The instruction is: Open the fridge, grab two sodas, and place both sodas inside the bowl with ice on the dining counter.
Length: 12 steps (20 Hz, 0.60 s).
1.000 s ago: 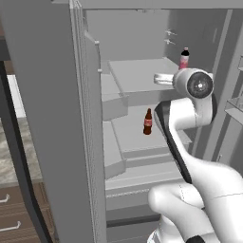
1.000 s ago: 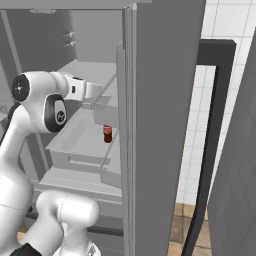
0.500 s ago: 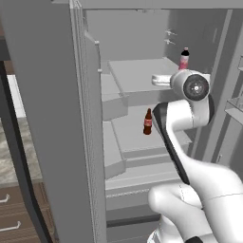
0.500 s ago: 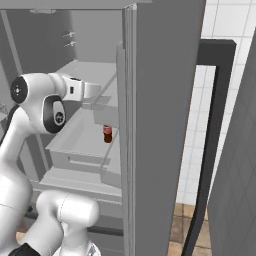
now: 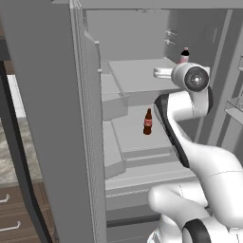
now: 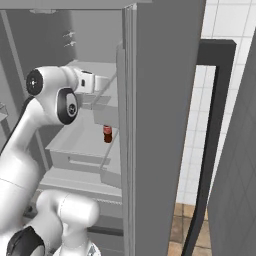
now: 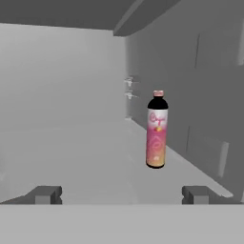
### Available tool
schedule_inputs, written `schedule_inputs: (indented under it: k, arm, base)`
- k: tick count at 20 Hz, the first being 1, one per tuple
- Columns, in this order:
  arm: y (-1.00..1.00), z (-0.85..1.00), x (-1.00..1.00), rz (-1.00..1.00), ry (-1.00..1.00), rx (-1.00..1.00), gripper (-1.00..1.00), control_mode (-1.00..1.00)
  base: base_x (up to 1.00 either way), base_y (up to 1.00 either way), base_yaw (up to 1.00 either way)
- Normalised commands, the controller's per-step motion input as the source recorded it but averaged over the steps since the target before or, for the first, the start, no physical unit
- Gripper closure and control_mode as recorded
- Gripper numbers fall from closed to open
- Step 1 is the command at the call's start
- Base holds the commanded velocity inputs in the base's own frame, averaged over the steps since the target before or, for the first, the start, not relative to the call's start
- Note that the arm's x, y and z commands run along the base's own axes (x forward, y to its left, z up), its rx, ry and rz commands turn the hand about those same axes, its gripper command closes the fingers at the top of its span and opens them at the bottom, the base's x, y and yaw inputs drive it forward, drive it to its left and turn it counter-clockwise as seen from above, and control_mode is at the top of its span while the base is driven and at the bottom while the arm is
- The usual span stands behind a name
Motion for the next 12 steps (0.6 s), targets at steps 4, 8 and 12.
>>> schedule_inputs:
  k: [4,8,12]
  arm:
    - [-0.35,0.04,0.32,-0.01,0.00,0.00,-1.00,-1.00]
    - [-0.34,0.00,0.23,-0.09,0.00,0.00,-1.00,-1.00]
    - [-0.03,0.00,0.20,-0.22,0.00,0.00,-1.00,-1.00]
  base:
    - [0.00,0.00,0.00]
    - [0.00,0.00,0.00]
    - [0.00,0.00,0.00]
